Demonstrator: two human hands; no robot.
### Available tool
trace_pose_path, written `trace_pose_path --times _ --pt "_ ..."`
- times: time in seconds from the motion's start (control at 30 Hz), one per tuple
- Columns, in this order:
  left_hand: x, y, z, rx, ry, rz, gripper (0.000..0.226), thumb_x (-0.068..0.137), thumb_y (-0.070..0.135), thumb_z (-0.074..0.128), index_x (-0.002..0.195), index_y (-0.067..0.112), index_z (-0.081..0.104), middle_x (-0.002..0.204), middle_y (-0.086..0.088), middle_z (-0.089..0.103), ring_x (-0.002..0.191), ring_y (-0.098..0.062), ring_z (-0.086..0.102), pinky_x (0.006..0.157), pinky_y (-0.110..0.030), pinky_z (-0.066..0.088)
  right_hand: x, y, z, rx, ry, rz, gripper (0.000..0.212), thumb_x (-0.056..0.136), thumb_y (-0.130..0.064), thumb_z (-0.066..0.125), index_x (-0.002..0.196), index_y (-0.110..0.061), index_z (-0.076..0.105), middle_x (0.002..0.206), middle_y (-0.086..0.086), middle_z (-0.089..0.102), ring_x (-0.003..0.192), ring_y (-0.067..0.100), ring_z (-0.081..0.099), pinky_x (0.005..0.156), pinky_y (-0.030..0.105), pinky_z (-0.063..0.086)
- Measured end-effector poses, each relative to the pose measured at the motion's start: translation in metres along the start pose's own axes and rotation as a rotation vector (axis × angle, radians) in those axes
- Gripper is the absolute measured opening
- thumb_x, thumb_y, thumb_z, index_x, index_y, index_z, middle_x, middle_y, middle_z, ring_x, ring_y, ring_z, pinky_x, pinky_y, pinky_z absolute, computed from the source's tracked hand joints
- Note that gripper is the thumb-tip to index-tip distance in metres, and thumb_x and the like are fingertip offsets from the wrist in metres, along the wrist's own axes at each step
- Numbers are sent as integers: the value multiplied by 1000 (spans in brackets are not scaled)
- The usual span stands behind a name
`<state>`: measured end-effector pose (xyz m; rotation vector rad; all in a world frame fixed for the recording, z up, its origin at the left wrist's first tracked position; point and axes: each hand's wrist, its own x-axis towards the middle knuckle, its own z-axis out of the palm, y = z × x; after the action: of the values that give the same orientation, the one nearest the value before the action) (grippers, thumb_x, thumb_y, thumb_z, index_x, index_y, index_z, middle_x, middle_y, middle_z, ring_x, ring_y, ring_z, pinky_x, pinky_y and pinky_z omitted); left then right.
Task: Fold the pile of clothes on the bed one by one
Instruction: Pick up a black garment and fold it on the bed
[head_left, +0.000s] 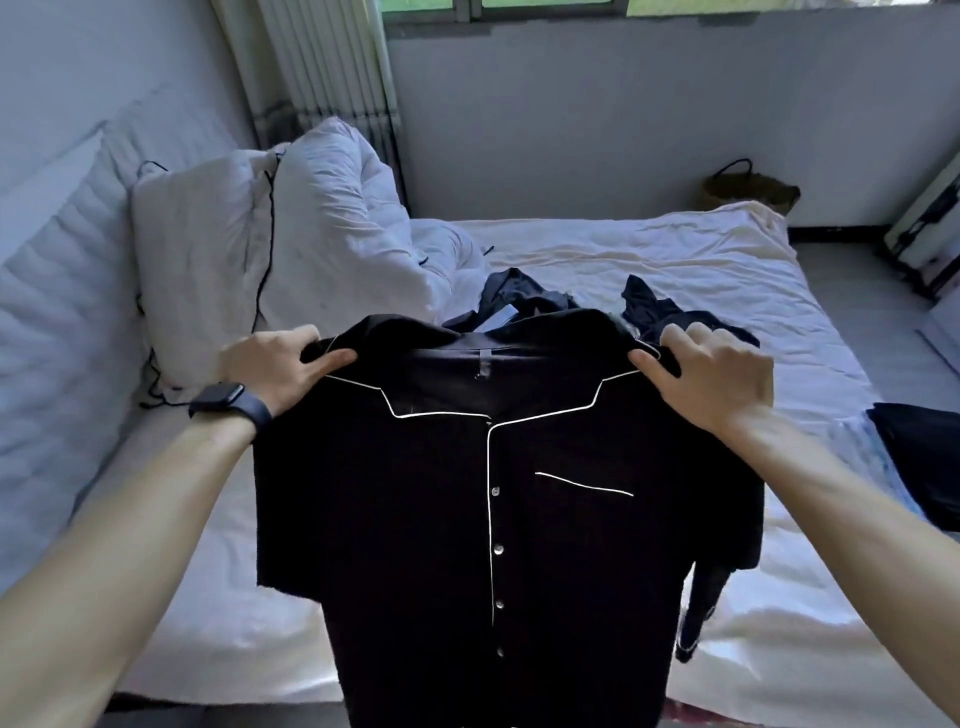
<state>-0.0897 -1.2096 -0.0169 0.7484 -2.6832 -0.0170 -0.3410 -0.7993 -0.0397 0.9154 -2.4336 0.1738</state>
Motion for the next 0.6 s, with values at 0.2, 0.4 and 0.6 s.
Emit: trace_pose_path --times 0.2,0.4,0.6 --pt "126 -33 149 33 -129 -5 76 71 97 24 76 27 54 67 1 58 75 -29 64 62 -32 40 91 -6 178 -55 -127 -63 59 97 -62 40 86 -10 68 74 10 63 64 34 60 53 33 40" --pt "204 -34 337 199 -145 -24 70 86 75 33 103 14 63 101 -16 68 99 -36 56 79 -45 44 144 -20 362 -125 -341 80 56 100 -57 41 109 -7 64 101 20 63 95 41 58 76 51 46" --pt "141 0 466 43 -370 -103 56 99 58 36 150 35 33 162 -4 24 149 -25 15 115 -60 6 50 -52 455 4 -594 206 56 100 -55 45 145 -23 42 158 7 33 151 31 17 116 58 17"
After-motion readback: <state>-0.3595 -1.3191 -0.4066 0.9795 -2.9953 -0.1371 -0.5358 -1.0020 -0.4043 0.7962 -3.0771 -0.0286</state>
